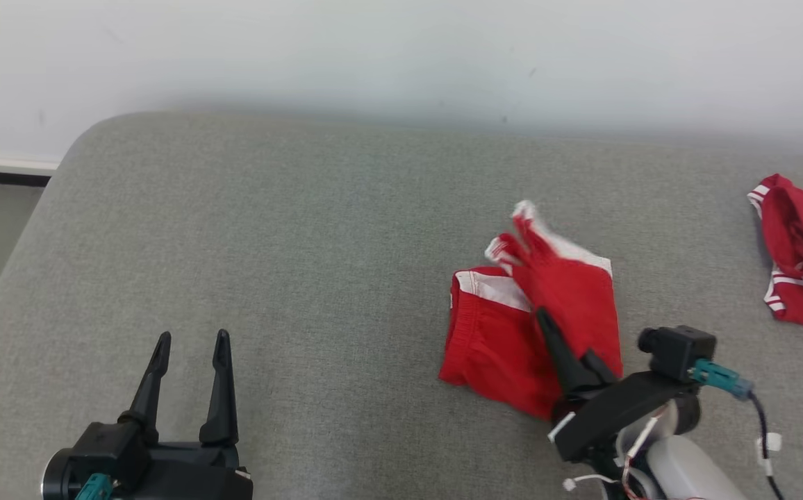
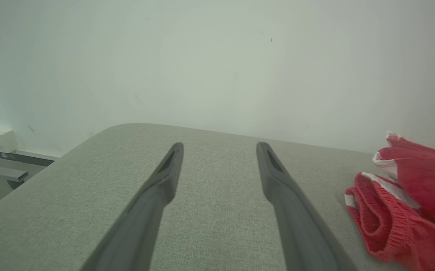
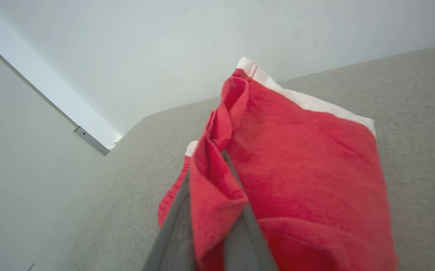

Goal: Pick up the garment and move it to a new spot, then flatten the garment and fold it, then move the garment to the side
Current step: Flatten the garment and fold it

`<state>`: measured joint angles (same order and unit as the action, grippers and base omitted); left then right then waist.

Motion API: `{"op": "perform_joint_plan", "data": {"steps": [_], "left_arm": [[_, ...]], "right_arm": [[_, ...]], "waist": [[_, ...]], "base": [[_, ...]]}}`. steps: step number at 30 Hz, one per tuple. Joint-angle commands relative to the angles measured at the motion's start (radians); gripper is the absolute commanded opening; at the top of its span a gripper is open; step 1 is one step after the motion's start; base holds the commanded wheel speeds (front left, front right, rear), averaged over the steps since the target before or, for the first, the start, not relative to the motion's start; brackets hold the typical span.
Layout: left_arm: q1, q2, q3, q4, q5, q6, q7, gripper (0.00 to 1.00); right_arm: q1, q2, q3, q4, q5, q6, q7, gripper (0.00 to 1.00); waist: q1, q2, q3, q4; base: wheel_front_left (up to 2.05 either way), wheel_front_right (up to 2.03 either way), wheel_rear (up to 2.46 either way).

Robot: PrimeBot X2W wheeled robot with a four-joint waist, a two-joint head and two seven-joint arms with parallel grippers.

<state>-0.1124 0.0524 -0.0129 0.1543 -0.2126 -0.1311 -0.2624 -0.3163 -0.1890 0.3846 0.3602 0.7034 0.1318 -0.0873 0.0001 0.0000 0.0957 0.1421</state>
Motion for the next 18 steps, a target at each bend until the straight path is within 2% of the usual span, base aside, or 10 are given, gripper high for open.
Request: {"op": "perform_joint_plan", "data": {"steps": [1, 8, 15, 16, 18], "left_arm": [[-0.012, 0.001, 0.001, 0.002, 0.003, 0.002, -0.003, 1.0], [-0.029, -0.001, -0.011, 0.01, -0.005, 0.002, -0.003, 1.0], [-0.031, -0.002, -0.008, 0.011, -0.005, 0.002, -0.003, 1.0], [-0.031, -0.002, -0.007, 0.012, -0.005, 0.002, -0.003, 1.0], [-0.03, -0.002, -0.005, 0.013, -0.005, 0.002, -0.003, 1.0]], "right_arm": [[0.011, 0.016, -0.005, -0.005, -0.009, -0.002, 0.005, 0.0], [0.015, 0.099, 0.005, 0.008, -0.075, -0.002, 0.034, 0.0], [0.033, 0.125, 0.034, 0.038, -0.121, -0.002, 0.031, 0.0], [0.027, 0.128, 0.034, 0.049, -0.131, -0.002, 0.014, 1.0], [0.025, 0.129, 0.029, 0.052, -0.132, -0.002, 0.004, 1.0]], "waist": [[-0.0001, 0.0, 0.009, 0.012], [-0.0001, 0.0, 0.028, 0.047], [-0.0001, 0.0, 0.035, 0.056], [-0.0001, 0.0, 0.036, 0.055], [-0.0001, 0.0, 0.036, 0.053]], "base": [[0.0, 0.0, 0.0], [0.0, 0.0, 0.0], [0.0, 0.0, 0.0], [0.0, 0.0, 0.0], [0.0, 0.0, 0.0]]}}
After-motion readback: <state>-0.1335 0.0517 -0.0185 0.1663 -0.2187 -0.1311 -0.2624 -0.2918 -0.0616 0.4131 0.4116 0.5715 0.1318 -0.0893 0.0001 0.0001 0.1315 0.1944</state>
